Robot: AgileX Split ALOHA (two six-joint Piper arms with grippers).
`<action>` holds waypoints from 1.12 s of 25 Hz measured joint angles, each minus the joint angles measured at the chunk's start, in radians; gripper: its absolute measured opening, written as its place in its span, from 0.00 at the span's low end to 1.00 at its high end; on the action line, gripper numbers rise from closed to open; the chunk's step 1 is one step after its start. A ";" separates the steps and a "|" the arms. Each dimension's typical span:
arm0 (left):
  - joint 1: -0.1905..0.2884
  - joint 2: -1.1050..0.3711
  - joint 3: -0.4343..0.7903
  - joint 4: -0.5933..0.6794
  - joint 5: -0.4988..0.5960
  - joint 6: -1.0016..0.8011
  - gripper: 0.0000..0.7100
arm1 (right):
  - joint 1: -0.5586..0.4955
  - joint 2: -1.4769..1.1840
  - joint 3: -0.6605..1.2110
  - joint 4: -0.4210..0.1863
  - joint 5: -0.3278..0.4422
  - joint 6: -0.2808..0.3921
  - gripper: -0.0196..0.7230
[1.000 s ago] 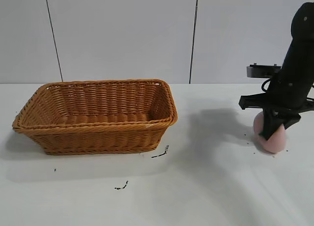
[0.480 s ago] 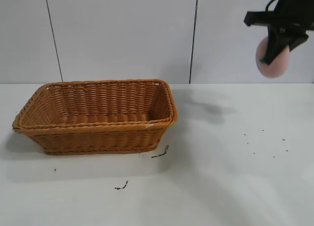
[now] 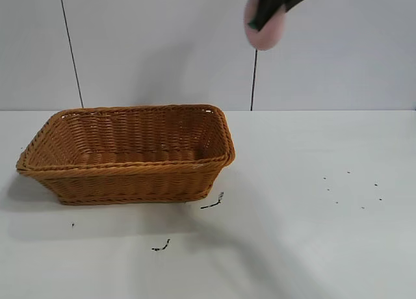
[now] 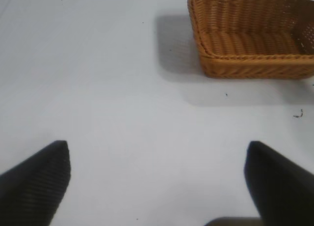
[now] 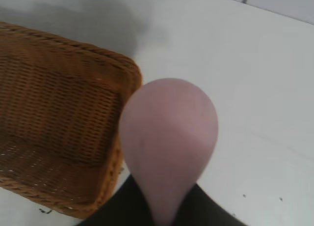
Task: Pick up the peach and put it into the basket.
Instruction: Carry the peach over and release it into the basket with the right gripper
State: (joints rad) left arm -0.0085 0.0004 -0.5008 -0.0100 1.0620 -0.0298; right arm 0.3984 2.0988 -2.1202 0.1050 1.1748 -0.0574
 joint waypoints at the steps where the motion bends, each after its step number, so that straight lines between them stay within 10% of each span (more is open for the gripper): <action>1: 0.000 0.000 0.000 0.000 0.000 0.000 0.98 | 0.035 0.017 -0.016 0.001 -0.006 0.000 0.01; 21: 0.000 0.000 0.000 0.000 0.000 0.000 0.98 | 0.200 0.336 -0.036 0.030 -0.210 0.000 0.04; 28: 0.000 0.000 0.000 0.000 0.000 0.000 0.98 | 0.200 0.336 -0.042 0.030 -0.194 -0.001 0.83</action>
State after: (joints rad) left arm -0.0085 0.0004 -0.5008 -0.0100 1.0620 -0.0298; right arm 0.5981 2.4347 -2.1624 0.1350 0.9811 -0.0585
